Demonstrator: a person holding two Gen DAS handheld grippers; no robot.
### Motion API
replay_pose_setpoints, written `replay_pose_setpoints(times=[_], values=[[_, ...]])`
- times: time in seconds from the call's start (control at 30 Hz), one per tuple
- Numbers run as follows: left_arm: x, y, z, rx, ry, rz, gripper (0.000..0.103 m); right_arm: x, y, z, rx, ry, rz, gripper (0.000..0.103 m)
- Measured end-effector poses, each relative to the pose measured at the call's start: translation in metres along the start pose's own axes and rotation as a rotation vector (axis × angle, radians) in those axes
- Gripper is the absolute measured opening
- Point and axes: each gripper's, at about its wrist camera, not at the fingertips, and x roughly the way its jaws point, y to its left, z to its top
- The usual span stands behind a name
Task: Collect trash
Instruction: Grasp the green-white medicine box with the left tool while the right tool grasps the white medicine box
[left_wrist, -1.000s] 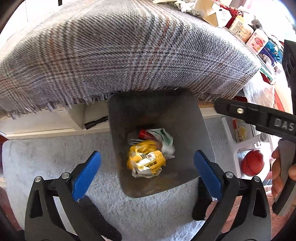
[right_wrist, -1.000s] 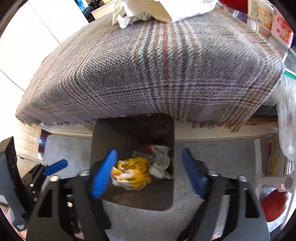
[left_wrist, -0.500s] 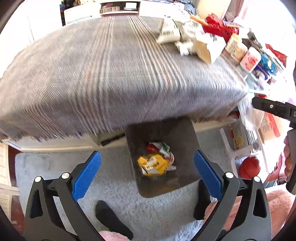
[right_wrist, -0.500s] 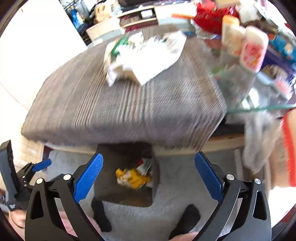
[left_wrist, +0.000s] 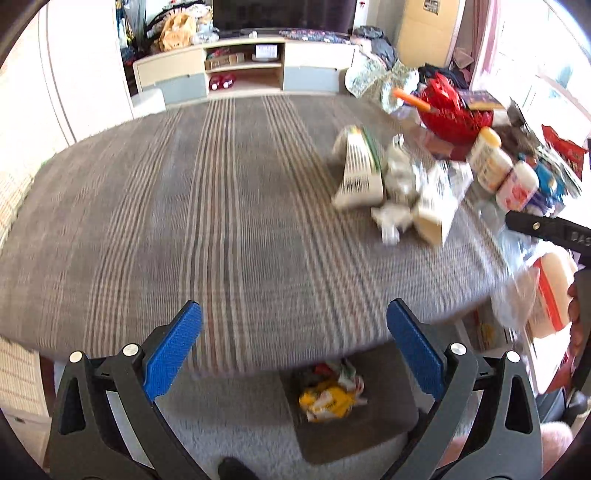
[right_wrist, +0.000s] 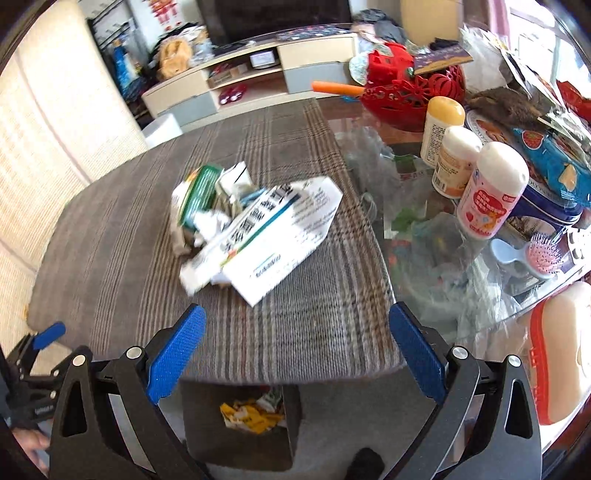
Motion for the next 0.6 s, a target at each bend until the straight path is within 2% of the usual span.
replay_pose_setpoints(times=[0.17,0.23,0.3,0.4,0.47,0.6], values=[[0.006,-0.011,0.044,0.030,-0.043,0.012,0.095,0.022,0.010,0.033,0.044,0.024,-0.001,0.098],[0.010,-0.018,0.059,0.062,-0.063,0.021,0.095,0.030,0.014,0.043,0.059,0.022,-0.001,0.092],[0.015,-0.023,0.072,0.082,-0.078,0.028,0.095,0.040,0.017,0.049,0.073,0.031,0.006,0.076],[0.024,-0.027,0.085,0.088,-0.081,0.023,0.095,0.058,0.018,0.057,0.096,0.053,0.011,0.061],[0.031,-0.027,0.091,0.091,-0.081,0.023,0.095,0.068,0.017,0.060,0.115,0.059,0.017,0.057],[0.041,-0.028,0.098,0.104,-0.081,0.027,0.095,0.081,0.015,0.065,0.153,0.062,0.033,0.057]])
